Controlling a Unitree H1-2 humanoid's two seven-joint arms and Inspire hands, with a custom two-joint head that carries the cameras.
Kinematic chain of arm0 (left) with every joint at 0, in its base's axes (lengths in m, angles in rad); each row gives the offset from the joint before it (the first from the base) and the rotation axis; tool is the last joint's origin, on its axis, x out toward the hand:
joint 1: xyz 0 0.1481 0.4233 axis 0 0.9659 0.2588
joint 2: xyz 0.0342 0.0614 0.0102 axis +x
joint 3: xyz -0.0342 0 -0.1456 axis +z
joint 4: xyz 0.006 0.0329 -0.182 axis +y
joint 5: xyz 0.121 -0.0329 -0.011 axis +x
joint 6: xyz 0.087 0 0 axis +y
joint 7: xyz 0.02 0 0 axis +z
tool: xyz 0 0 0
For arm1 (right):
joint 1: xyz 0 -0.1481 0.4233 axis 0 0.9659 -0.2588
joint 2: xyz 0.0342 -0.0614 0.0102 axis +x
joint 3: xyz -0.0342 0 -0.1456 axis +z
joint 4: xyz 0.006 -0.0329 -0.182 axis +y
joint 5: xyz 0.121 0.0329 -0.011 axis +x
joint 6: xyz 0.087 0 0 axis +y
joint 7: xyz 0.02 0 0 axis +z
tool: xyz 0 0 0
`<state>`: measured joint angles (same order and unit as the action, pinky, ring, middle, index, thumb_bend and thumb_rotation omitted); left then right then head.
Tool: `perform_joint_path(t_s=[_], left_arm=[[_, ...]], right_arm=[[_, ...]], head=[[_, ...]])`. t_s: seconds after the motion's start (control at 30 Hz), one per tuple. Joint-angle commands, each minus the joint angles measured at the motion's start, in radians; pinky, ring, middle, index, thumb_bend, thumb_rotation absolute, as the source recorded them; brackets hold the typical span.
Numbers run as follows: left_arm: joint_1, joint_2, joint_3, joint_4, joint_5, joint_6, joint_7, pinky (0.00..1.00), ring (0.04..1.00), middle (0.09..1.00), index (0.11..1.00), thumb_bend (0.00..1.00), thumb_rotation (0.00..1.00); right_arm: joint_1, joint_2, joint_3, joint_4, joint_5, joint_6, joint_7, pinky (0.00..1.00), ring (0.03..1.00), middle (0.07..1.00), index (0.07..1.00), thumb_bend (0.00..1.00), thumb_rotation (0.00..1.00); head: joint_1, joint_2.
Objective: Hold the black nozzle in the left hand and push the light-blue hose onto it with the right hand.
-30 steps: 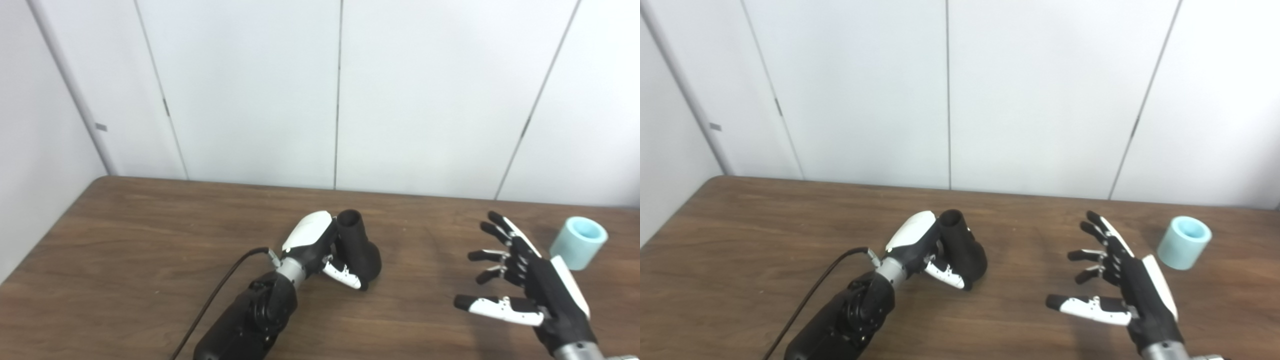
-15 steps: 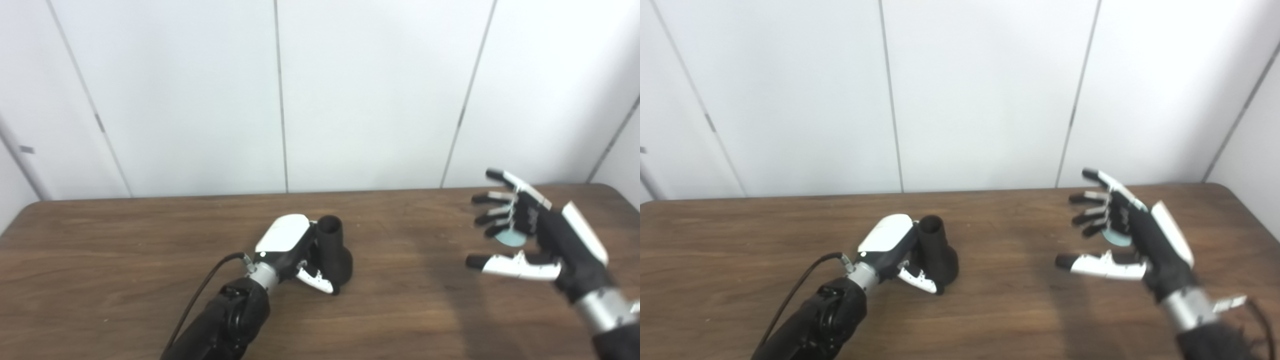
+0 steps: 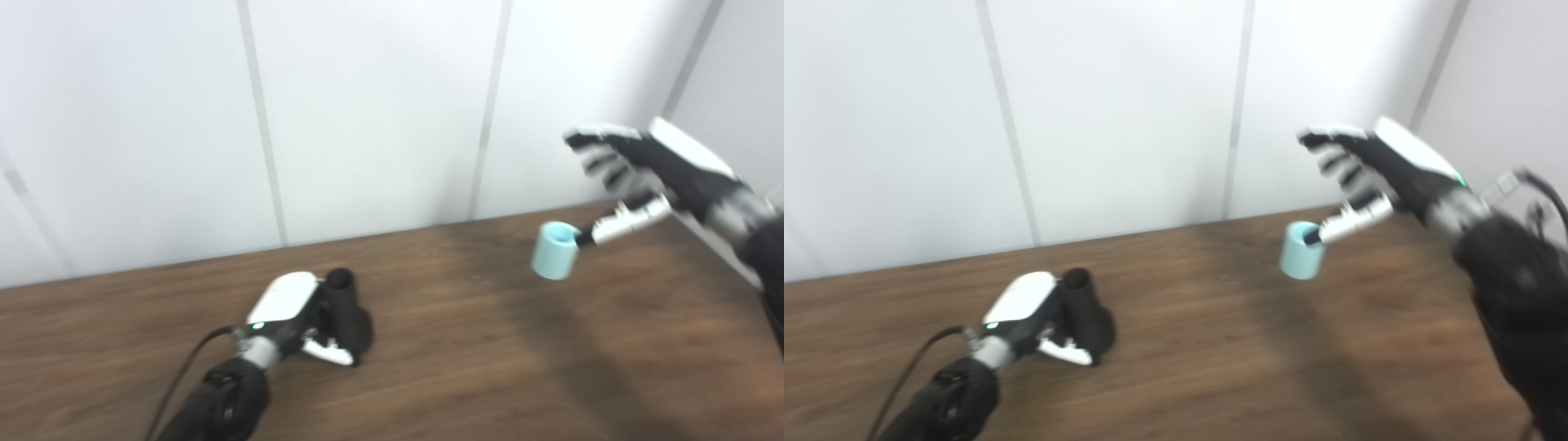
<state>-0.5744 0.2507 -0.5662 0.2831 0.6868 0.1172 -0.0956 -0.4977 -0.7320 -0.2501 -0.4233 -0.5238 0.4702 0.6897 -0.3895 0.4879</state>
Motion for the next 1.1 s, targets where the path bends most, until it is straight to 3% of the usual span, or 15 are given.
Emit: perform_joint_path(t_s=[0.0, 0.07, 0.17, 0.33, 0.53, 0.67, 0.97, 1.0, 1.07], left_arm=[[0.079, 0.046, -0.042, 0.099, 0.033, 0.014, -0.092, 0.52, 0.517, 0.494, 0.479, 0.53, 0.0], [0.077, 0.051, -0.04, 0.115, 0.028, -0.002, -0.085, 0.51, 0.504, 0.491, 0.48, 0.53, 0.0], [0.074, 0.056, -0.038, 0.141, 0.024, -0.028, -0.074, 0.49, 0.485, 0.473, 0.484, 0.53, 0.0], [0.069, 0.061, -0.033, 0.174, 0.02, -0.075, -0.051, 0.47, 0.466, 0.45, 0.487, 0.53, 0.0], [0.079, 0.066, -0.036, 0.174, 0.024, -0.088, -0.041, 0.43, 0.444, 0.433, 0.489, 0.53, 0.0], [0.085, 0.071, -0.036, 0.17, 0.022, -0.093, -0.04, 0.5, 0.481, 0.457, 0.487, 0.53, 0.0], [0.083, 0.078, -0.037, 0.167, 0.027, -0.089, -0.043, 0.46, 0.474, 0.457, 0.486, 0.53, 0.0], [0.084, 0.079, -0.037, 0.163, 0.026, -0.089, -0.043, 0.46, 0.474, 0.456, 0.486, 0.53, 0.0], [0.086, 0.08, -0.036, 0.159, 0.026, -0.089, -0.043, 0.46, 0.473, 0.452, 0.486, 0.53, 0.0]], right_arm=[[-0.064, 0.034, -0.012, 0.034, -0.141, 0.0, 0.102, 0.66, 0.818, 0.894, 0.865, 0.89, 0.1], [-0.089, 0.052, 0.005, 0.087, -0.236, 0.0, 0.147, 0.7, 0.849, 0.917, 0.875, 0.88, 0.1], [-0.111, 0.048, 0.042, 0.176, -0.302, -0.001, 0.147, 0.79, 0.919, 0.951, 0.881, 0.88, 0.11], [-0.153, 0.044, 0.097, 0.351, -0.278, -0.002, 0.059, 0.82, 0.952, 0.974, 0.895, 0.88, 0.13], [-0.193, 0.033, 0.195, 0.509, -0.259, -0.016, -0.039, 0.82, 0.938, 0.966, 0.901, 0.88, 0.15], [-0.221, 0.031, 0.242, 0.581, -0.243, -0.004, -0.053, 0.82, 0.937, 0.969, 0.91, 0.9, 0.19], [-0.264, 0.059, 0.299, 0.756, -0.202, -0.005, -0.129, 0.85, 0.96, 0.971, 0.92, 0.92, 0.19], [-0.267, 0.062, 0.306, 0.776, -0.194, -0.012, -0.148, 0.81, 0.927, 0.965, 0.92, 0.92, 0.18], [-0.269, 0.062, 0.319, 0.8, -0.179, -0.022, -0.176, 0.83, 0.827, 0.949, 0.917, 0.91, 0.17]], head=[[-0.027, -0.011], [-0.041, -0.019], [-0.063, -0.034], [-0.074, -0.052], [-0.077, -0.059], [-0.073, -0.06], [-0.063, -0.056], [-0.06, -0.057], [-0.058, -0.056]])
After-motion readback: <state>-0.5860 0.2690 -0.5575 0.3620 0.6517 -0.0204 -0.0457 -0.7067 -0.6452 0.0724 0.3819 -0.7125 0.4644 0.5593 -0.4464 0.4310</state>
